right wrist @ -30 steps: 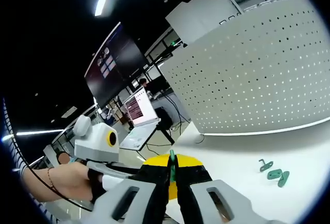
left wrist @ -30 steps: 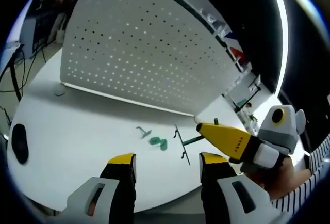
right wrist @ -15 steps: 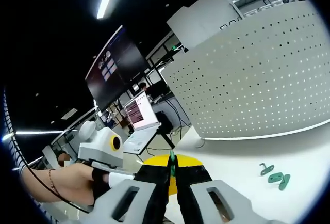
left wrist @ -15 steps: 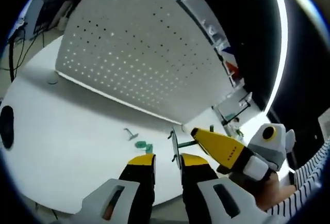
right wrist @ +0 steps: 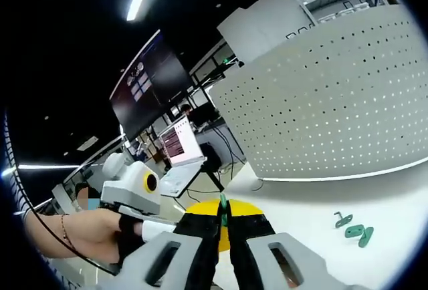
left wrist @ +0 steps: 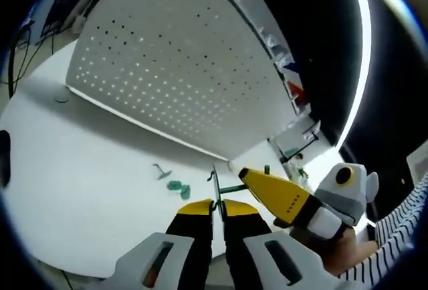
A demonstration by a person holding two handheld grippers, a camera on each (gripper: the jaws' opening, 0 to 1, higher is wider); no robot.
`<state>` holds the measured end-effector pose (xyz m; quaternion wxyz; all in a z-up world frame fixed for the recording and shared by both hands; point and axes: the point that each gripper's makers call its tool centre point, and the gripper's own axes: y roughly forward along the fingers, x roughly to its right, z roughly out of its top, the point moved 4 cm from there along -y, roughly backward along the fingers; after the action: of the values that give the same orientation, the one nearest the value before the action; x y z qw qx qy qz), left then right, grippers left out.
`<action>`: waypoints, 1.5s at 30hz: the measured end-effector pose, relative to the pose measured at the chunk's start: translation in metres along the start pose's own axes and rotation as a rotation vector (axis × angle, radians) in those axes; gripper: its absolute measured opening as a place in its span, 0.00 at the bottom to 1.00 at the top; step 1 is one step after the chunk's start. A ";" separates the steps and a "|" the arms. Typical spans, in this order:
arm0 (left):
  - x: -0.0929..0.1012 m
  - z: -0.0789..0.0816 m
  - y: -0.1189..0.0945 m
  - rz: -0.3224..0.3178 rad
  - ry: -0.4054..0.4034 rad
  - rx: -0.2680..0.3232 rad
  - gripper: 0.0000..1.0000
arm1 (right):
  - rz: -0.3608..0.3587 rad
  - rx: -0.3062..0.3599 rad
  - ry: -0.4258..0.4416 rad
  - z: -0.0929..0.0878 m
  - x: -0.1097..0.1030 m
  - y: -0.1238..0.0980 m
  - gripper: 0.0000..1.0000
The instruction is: Insert the hook assembly into the mounting plate slot until the hook locks in place.
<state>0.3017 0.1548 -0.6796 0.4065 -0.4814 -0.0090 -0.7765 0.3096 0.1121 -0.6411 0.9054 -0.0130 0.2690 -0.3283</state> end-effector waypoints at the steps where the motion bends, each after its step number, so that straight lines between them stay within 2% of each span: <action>1: 0.000 0.000 0.000 0.000 -0.002 0.002 0.04 | 0.000 0.000 -0.003 0.000 0.000 0.000 0.00; 8: -0.002 0.004 -0.002 0.025 0.018 0.013 0.02 | 0.001 0.000 -0.038 0.000 -0.003 0.000 0.00; 12: -0.002 0.004 -0.002 0.025 0.015 0.006 0.02 | 0.004 -0.007 -0.032 0.000 -0.003 0.001 0.00; 19: -0.002 0.006 -0.003 0.043 0.055 0.011 0.01 | 0.003 -0.030 -0.018 0.002 -0.003 0.001 0.02; 22: -0.003 0.015 -0.006 0.070 0.111 0.053 0.01 | 0.021 -0.021 0.046 0.009 -0.003 0.001 0.12; 26: -0.004 0.023 -0.009 0.089 0.171 0.075 0.01 | 0.031 -0.022 0.029 0.016 -0.005 0.000 0.12; 27: -0.005 0.024 -0.009 0.095 0.184 0.076 0.01 | 0.041 -0.039 0.024 0.016 -0.006 0.001 0.12; 30: -0.005 0.025 -0.009 0.117 0.282 0.069 0.01 | 0.073 -0.083 0.033 0.012 -0.008 0.004 0.12; 35: 0.000 0.024 -0.009 0.128 0.427 0.061 0.01 | 0.073 -0.102 0.052 0.007 -0.006 0.007 0.12; 37: 0.001 0.023 -0.008 0.128 0.458 0.053 0.01 | 0.074 -0.105 0.050 0.006 -0.006 0.007 0.10; 45: 0.001 0.025 -0.010 0.128 0.490 0.074 0.01 | 0.072 -0.107 0.057 0.005 -0.006 0.006 0.08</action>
<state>0.3136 0.1709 -0.6619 0.4622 -0.2634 0.0918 -0.8418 0.3115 0.1194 -0.6356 0.9067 -0.0421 0.3120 -0.2807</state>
